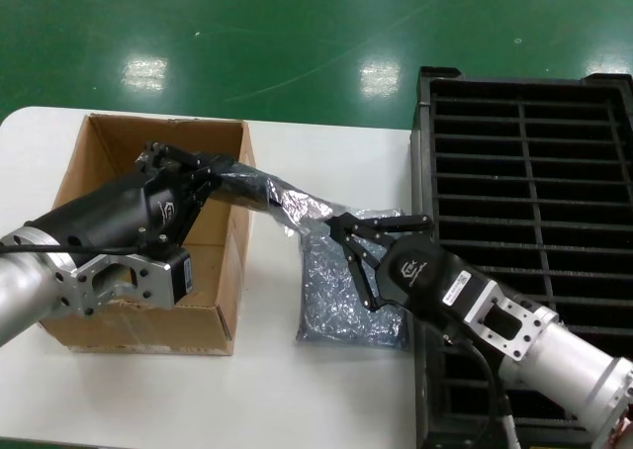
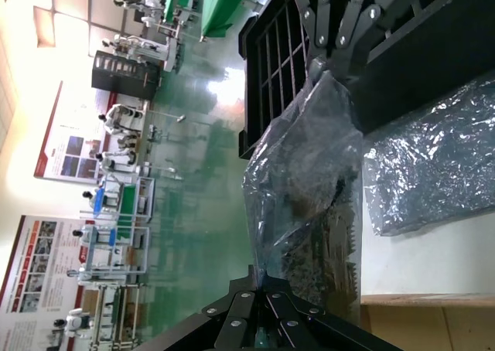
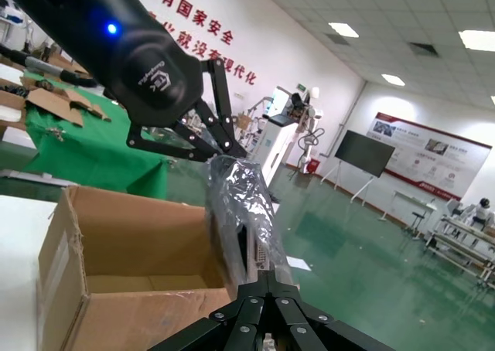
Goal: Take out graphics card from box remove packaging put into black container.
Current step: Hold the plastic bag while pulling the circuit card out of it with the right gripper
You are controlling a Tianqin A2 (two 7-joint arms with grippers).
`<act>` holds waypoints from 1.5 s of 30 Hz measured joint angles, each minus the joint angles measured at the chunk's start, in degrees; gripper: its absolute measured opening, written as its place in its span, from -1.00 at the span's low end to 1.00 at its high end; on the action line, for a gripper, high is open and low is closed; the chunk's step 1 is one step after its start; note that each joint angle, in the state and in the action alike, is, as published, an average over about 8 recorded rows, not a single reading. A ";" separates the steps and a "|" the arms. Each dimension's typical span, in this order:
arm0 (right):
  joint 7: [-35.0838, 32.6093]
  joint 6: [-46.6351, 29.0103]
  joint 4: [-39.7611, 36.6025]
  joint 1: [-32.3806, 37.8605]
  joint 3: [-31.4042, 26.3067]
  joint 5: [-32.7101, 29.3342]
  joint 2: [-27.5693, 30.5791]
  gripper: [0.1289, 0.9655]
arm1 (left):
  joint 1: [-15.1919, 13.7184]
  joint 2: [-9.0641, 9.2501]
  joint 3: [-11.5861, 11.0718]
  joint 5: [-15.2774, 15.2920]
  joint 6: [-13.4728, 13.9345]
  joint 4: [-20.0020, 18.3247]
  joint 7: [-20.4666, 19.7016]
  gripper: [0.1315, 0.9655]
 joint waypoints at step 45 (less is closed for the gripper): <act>-0.22 -4.31 -12.04 12.06 -4.47 -2.91 -3.50 -0.65 | 0.00 0.00 0.00 0.00 0.00 0.00 0.00 -0.98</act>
